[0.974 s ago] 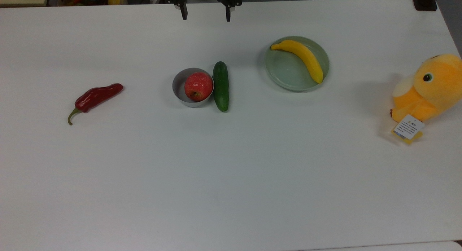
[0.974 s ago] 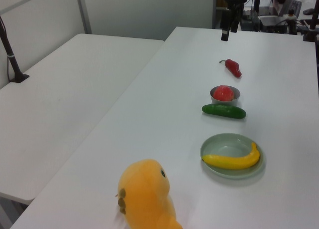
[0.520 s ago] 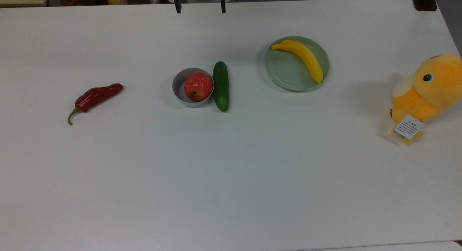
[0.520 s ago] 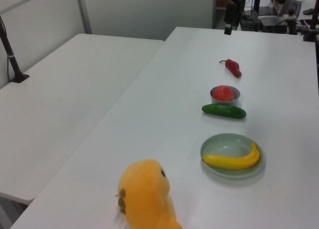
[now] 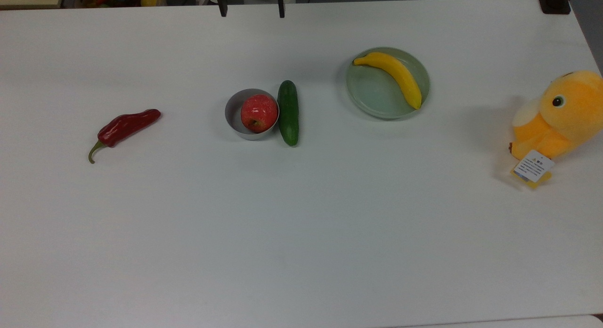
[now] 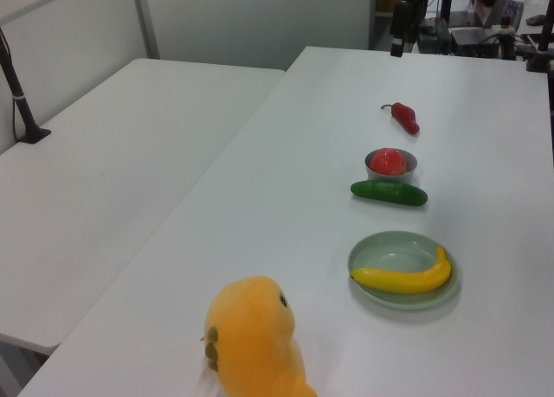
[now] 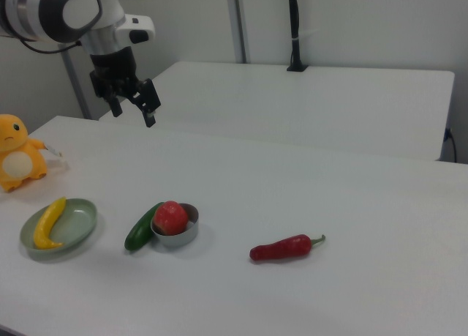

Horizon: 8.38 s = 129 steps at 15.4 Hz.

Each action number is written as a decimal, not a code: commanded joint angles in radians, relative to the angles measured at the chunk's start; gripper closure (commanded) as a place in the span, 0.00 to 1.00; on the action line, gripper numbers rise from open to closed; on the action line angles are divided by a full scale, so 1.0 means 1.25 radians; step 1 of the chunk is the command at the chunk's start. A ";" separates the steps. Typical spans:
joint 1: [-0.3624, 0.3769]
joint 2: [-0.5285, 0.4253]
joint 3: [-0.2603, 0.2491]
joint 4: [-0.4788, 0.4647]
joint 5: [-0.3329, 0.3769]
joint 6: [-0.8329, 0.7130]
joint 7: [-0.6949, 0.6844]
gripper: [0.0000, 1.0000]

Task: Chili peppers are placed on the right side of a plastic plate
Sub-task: 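Move the open gripper over the red chili pepper and lower it, then close the gripper on the middle of the red chili pepper, then lift the chili pepper and carry it past the bowl toward the plate, then lower the chili pepper onto the table beside the plate rim, then open the gripper and raise it away from the chili pepper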

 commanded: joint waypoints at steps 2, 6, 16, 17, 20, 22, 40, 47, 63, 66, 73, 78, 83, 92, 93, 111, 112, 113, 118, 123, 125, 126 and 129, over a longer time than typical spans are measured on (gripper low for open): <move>-0.049 -0.004 0.001 -0.004 -0.039 0.002 -0.023 0.00; -0.108 0.012 0.000 -0.006 -0.044 0.083 -0.017 0.00; -0.252 0.138 -0.009 -0.021 -0.005 0.215 0.265 0.00; -0.263 0.166 -0.007 -0.023 -0.005 0.247 0.339 0.00; -0.287 0.216 -0.009 -0.036 -0.005 0.261 0.411 0.00; -0.307 0.219 -0.007 -0.056 -0.004 0.262 0.411 0.00; -0.319 0.391 -0.010 -0.047 -0.116 0.360 0.404 0.00; -0.335 0.400 -0.004 -0.043 -0.164 0.354 0.316 0.67; -0.289 0.261 0.093 -0.020 -0.034 0.349 0.314 0.64; -0.236 0.234 0.127 -0.027 -0.033 0.346 0.322 0.64; -0.125 0.158 0.194 -0.065 -0.032 0.196 0.331 0.64; -0.049 0.124 0.202 -0.110 -0.033 0.089 0.325 0.64; -0.020 0.133 0.211 -0.167 -0.049 0.043 0.314 0.62; 0.012 0.178 0.242 -0.221 -0.107 0.033 0.290 0.58; 0.013 0.181 0.242 -0.220 -0.109 0.034 0.288 0.58; -0.001 0.140 0.236 -0.085 -0.114 0.072 0.264 0.00; 0.002 0.138 0.226 -0.064 -0.104 0.076 0.269 0.00; 0.007 0.138 0.214 -0.043 -0.087 0.082 0.272 0.00; 0.052 0.096 0.107 -0.021 -0.078 0.127 0.255 0.00; 0.064 0.033 0.053 -0.031 -0.037 0.084 0.084 0.00; 0.058 0.013 0.034 -0.029 -0.020 0.055 0.038 0.00; 0.049 0.001 0.034 -0.031 -0.017 0.051 0.034 0.00; 0.020 -0.027 0.038 -0.031 -0.001 0.006 0.034 0.00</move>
